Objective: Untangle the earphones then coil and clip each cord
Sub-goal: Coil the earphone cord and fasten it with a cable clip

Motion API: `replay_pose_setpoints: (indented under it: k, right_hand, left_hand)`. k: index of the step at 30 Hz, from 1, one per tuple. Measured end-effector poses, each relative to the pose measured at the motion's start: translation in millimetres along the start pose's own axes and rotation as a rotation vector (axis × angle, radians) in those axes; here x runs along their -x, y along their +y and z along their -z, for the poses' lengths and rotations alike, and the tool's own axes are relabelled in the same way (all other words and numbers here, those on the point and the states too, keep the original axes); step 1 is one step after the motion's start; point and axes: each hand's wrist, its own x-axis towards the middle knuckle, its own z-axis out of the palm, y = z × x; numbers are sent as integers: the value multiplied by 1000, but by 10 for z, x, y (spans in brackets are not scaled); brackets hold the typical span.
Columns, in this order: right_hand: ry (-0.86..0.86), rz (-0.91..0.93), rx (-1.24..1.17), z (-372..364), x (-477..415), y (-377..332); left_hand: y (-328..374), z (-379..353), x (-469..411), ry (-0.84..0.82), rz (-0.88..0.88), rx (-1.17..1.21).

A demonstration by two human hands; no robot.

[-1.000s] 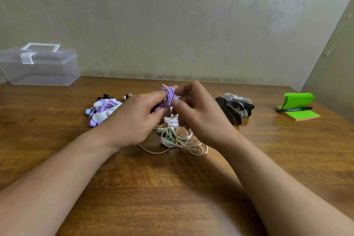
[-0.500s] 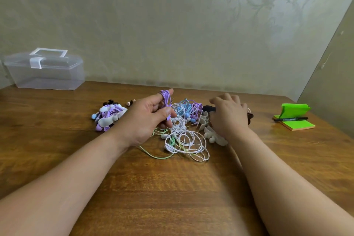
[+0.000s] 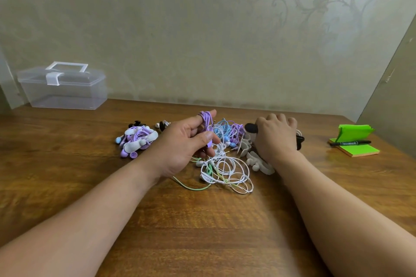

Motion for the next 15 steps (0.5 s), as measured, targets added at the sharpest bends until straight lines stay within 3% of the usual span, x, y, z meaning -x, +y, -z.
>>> replay_pose_setpoints:
  k: [3,6,10,13,15]
  right_hand:
    - [132,-67,-145,167,55,41]
    - [226,-135,-502,474,120,23]
    - [-123,-70,-1159,757,403,-175]
    - [-249,123,-1117,808,609,-274]
    - [-282,159,-1220,818,678,-323]
  left_hand:
    - [26,-7,9,-8,23,113]
    - [69,20,21,-37,49,288]
    - [120,71,12,-61,82,453]
    - [143,85,23,-74,110,505]
    - [135,89,30,-58,125,502]
